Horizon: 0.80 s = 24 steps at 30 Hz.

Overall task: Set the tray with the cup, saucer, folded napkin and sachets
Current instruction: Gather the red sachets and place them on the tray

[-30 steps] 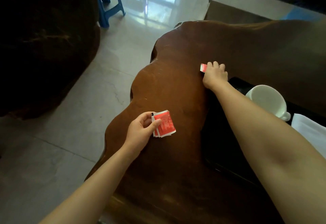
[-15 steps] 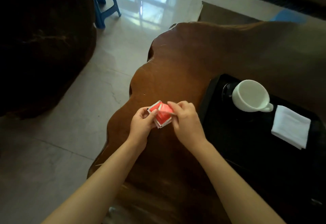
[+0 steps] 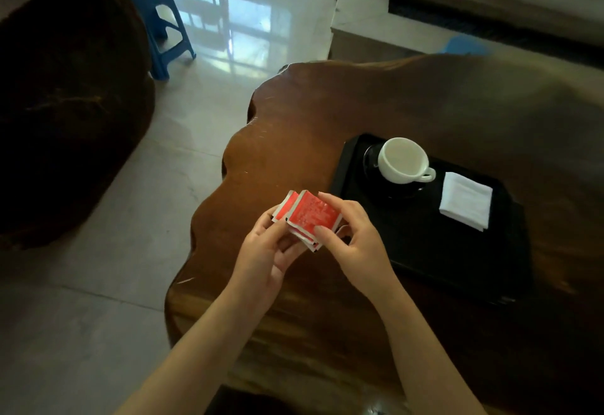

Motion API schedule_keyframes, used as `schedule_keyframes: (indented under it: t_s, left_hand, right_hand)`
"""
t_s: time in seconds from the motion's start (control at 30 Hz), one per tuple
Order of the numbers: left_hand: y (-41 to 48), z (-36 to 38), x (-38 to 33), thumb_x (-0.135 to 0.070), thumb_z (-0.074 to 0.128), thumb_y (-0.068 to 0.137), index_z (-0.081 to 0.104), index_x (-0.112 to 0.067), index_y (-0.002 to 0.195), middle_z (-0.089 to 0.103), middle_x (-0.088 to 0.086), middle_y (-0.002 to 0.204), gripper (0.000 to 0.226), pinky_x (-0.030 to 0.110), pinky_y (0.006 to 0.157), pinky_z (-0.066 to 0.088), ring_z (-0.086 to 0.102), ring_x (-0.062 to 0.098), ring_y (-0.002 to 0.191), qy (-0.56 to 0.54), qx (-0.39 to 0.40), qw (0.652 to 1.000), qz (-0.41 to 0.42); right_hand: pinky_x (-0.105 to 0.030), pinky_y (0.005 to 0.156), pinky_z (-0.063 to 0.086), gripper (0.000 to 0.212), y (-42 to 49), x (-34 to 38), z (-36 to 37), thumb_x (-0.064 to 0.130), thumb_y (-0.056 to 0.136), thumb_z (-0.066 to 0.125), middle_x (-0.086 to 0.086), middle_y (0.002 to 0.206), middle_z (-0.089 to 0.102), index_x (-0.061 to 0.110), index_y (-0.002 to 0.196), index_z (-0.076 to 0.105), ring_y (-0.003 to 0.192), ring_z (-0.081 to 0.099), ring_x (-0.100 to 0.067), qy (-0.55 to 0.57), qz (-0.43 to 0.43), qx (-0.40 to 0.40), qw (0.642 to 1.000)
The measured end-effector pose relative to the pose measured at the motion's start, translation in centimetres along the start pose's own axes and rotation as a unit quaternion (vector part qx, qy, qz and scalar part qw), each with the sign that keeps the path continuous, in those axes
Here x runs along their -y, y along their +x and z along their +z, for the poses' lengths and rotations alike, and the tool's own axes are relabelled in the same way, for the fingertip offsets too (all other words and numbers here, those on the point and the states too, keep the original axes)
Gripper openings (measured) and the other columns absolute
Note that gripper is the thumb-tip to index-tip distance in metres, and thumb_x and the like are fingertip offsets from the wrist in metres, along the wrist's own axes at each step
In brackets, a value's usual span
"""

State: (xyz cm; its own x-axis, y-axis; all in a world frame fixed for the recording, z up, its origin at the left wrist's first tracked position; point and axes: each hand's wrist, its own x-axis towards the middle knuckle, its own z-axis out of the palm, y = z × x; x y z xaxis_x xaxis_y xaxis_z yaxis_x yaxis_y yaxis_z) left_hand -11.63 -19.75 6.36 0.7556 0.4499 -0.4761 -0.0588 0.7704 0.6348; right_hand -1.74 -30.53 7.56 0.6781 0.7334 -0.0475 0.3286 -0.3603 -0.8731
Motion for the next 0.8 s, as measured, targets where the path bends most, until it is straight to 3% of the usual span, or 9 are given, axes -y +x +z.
schedule_keyframes:
  t_s: [0.17,0.3,0.37,0.47,0.57,0.67,0.8]
  left_hand:
    - [-2.0,1.2,0.2,-0.039,0.057,0.081,0.054,-0.016,0.126,0.065,0.011,0.117,0.050,0.030,0.078,0.056,0.064,0.023,0.107,0.024,0.051,0.998,0.004]
    - [-2.5,1.7,0.8,-0.033,0.066,0.074,0.056,-0.020,0.121,0.066,0.009,0.114,0.050,0.028,0.073,0.057,0.067,0.021,0.102,0.087,0.046,0.995,-0.013]
    - [-2.5,1.7,1.4,-0.023,0.064,0.079,0.052,-0.013,0.126,0.064,0.014,0.118,0.049,0.030,0.075,0.058,0.066,0.023,0.104,0.055,0.054,0.995,-0.065]
    - [-2.4,2.3,2.4,-0.017,0.055,0.089,0.056,-0.009,0.124,0.068,0.013,0.114,0.036,0.028,0.073,0.058,0.067,0.021,0.102,-0.031,0.103,0.980,-0.169]
    - [-2.6,3.4,3.7,-0.016,0.054,0.090,0.068,-0.007,0.110,0.071,0.008,0.095,0.026,0.024,0.064,0.056,0.067,0.014,0.082,-0.065,0.165,0.950,-0.258]
    - [-2.8,4.6,4.9,-0.017,0.060,0.086,0.070,-0.007,0.104,0.067,0.007,0.095,0.023,0.024,0.073,0.052,0.061,0.013,0.081,-0.094,0.202,0.930,-0.291]
    - [-2.9,5.9,5.9,-0.013,0.068,0.077,0.069,-0.003,0.104,0.060,0.010,0.103,0.028,0.032,0.091,0.039,0.049,0.016,0.098,-0.085,0.221,0.921,-0.309]
  right_hand:
    - [-0.017,0.083,0.048,0.041,-2.2,1.1,-1.5,0.025,0.086,0.063,0.011,0.117,0.052,0.034,0.124,0.050,0.108,0.051,-0.002,0.049,0.027,-0.013,0.998]
    - [-0.006,0.077,0.046,0.041,-4.1,1.2,-1.9,0.029,0.086,0.064,0.013,0.117,0.049,0.041,0.121,0.048,0.108,0.050,0.000,0.043,0.052,-0.012,0.998]
    - [-0.007,0.081,0.046,0.051,-5.2,1.0,-2.5,0.036,0.083,0.066,0.023,0.122,0.046,0.050,0.125,0.042,0.112,0.049,0.001,0.070,0.062,0.013,0.996]
    - [-0.017,0.099,0.041,0.080,-6.8,0.5,-4.1,0.041,0.075,0.071,0.032,0.133,0.039,0.056,0.136,0.022,0.123,0.041,0.007,0.093,0.065,0.052,0.992]
    - [-0.028,0.107,0.035,0.080,-7.9,0.6,-5.5,0.038,0.075,0.072,0.030,0.139,0.035,0.053,0.137,0.024,0.130,0.034,0.005,0.023,0.046,0.065,0.997]
    - [-0.030,0.106,0.036,0.075,-8.6,0.7,-6.8,0.029,0.077,0.072,0.029,0.137,0.035,0.052,0.135,0.030,0.130,0.032,0.003,-0.038,0.013,0.040,0.998]
    - [-0.033,0.108,0.034,0.072,-8.9,0.1,-8.0,0.020,0.080,0.067,0.022,0.145,0.031,0.052,0.133,0.031,0.135,0.028,-0.001,-0.078,-0.012,0.044,0.996]
